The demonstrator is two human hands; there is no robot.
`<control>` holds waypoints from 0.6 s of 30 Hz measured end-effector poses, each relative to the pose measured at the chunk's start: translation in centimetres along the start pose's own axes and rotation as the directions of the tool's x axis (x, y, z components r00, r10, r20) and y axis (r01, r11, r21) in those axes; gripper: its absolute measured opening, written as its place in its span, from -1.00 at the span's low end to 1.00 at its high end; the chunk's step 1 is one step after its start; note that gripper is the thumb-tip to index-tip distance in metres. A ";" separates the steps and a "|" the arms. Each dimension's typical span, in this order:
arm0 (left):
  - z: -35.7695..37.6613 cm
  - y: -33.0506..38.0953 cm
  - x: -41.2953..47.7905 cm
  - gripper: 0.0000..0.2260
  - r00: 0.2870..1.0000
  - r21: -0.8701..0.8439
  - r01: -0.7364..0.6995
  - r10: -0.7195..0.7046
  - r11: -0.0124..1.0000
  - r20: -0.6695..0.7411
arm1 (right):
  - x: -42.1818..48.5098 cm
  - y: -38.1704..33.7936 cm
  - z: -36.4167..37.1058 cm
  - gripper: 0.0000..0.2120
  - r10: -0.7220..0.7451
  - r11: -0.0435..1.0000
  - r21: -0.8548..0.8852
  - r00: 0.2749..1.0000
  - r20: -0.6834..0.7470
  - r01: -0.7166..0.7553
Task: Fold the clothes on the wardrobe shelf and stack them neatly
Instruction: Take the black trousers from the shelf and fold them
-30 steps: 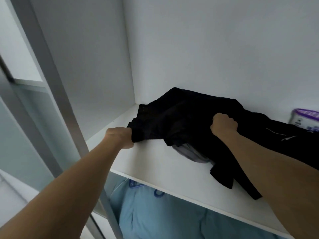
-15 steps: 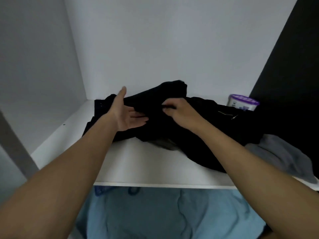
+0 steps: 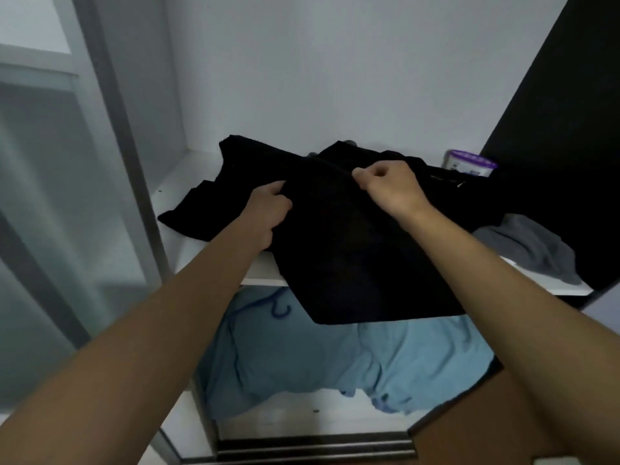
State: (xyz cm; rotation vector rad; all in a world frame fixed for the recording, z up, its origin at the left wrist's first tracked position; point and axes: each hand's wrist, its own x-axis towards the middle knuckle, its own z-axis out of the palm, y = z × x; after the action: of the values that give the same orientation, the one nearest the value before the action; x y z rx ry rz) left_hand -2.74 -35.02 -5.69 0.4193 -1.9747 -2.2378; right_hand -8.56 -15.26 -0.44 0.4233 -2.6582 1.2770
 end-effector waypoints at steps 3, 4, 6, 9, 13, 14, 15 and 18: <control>-1.1 -1.2 -3.4 -0.56 0.990 0.050 0.041 -0.048 0.998 0.133 | 0.2 1.5 1.4 -0.54 0.309 0.935 0.122 0.932 0.190 -0.334; -1.7 -1.6 -4.4 -0.55 0.982 0.064 0.056 -0.067 0.996 0.175 | -0.2 1.8 2.1 -0.47 0.355 0.909 0.137 0.903 0.242 -0.394; -3.0 -2.2 -6.0 -0.53 0.964 0.107 0.062 -0.087 0.992 0.252 | -1.3 1.9 3.7 -0.34 0.398 0.865 0.175 0.856 0.329 -0.470; -4.8 -3.0 -7.5 -0.53 0.941 0.155 0.076 -0.123 0.985 0.316 | -2.5 1.6 5.6 -0.31 0.378 0.840 0.228 0.833 0.405 -0.492; -6.6 -4.2 -8.4 -0.79 0.947 0.135 0.164 -0.194 0.977 0.254 | -4.1 2.0 7.1 -0.53 0.330 0.862 0.244 0.857 0.397 -0.445; -6.8 -4.5 -8.2 -0.74 0.969 0.201 0.168 -0.199 0.965 0.145 | -4.7 2.2 7.3 -0.59 0.301 0.885 0.228 0.873 0.385 -0.406; -7.0 -4.7 -7.9 -0.68 0.985 0.274 0.162 -0.174 0.948 0.019 | -5.4 2.5 7.4 -0.69 0.255 0.914 0.208 0.891 0.376 -0.349; -7.2 -4.6 -7.3 -0.52 0.980 0.234 0.173 -0.143 0.957 -0.140 | -7.8 3.0 7.5 -0.87 0.090 0.985 0.104 0.923 0.375 -0.138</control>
State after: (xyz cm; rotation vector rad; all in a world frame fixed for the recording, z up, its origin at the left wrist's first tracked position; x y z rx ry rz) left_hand 6.71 -39.25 -10.10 0.7491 -2.2309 -2.0012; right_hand -2.34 -17.91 -9.38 0.5869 -2.9535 1.5467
